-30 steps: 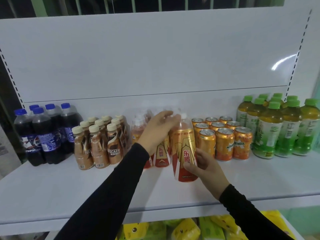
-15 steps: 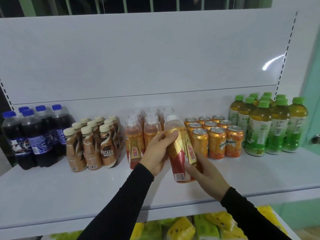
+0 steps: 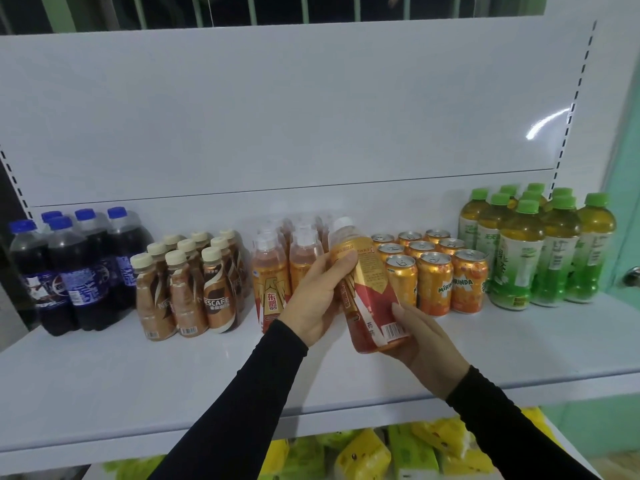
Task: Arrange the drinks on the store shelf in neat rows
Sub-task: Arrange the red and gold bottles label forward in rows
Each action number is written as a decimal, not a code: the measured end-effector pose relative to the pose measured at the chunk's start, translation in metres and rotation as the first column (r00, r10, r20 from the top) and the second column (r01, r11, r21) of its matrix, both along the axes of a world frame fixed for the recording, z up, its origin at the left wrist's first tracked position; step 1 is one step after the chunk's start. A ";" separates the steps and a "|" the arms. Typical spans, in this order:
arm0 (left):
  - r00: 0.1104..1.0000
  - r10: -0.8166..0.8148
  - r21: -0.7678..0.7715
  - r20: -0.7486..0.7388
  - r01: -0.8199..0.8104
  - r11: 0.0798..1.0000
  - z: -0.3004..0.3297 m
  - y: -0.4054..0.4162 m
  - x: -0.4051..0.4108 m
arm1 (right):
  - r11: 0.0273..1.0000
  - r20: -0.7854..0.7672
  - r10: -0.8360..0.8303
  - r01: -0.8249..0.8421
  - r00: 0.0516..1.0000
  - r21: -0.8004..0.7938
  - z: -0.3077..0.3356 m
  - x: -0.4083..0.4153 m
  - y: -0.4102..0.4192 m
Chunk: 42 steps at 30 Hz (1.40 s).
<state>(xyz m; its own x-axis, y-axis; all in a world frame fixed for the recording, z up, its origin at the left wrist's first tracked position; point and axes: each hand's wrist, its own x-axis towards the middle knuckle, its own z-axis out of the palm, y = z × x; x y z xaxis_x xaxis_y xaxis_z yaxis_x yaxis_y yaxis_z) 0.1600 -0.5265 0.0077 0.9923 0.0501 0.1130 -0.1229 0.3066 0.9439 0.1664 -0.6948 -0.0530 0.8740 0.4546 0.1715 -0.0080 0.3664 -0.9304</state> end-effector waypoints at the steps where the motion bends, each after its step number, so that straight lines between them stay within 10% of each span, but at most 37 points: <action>1: 1.000 0.002 -0.010 -0.002 -0.002 1.000 0.001 0.000 0.000 | 1.000 -0.015 -0.001 0.001 1.000 0.000 0.002 -0.001 0.000; 9: 0.980 0.187 0.061 0.062 -0.191 0.980 0.007 -0.006 0.001 | 0.886 0.412 -0.168 0.321 0.896 -0.336 0.011 -0.011 0.009; 18: 0.997 0.064 0.008 -0.030 -0.064 0.998 0.008 0.000 -0.004 | 1.000 -0.053 0.005 -0.004 0.999 0.026 0.011 -0.004 0.006; 26: 0.983 0.180 0.072 0.030 -0.182 0.981 0.008 -0.001 -0.002 | 0.926 0.320 -0.106 0.210 0.942 -0.313 0.010 -0.008 0.011; 36: 0.999 0.040 0.002 -0.016 -0.040 0.999 0.008 0.005 -0.003 | 0.995 -0.044 0.048 -0.044 0.998 0.086 0.004 0.005 0.009; 42: 0.986 0.158 0.039 0.050 -0.160 0.986 0.009 0.002 -0.002 | 0.926 0.300 -0.113 0.210 0.947 -0.314 0.008 0.003 0.010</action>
<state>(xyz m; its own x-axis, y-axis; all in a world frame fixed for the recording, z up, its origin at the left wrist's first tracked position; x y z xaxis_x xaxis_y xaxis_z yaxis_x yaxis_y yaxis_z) 0.1583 -0.5250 0.0168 0.9656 0.2015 0.1641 -0.2111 0.2395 0.9477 0.1696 -0.6843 -0.0447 0.8818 0.3837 0.2742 0.2951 0.0048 -0.9555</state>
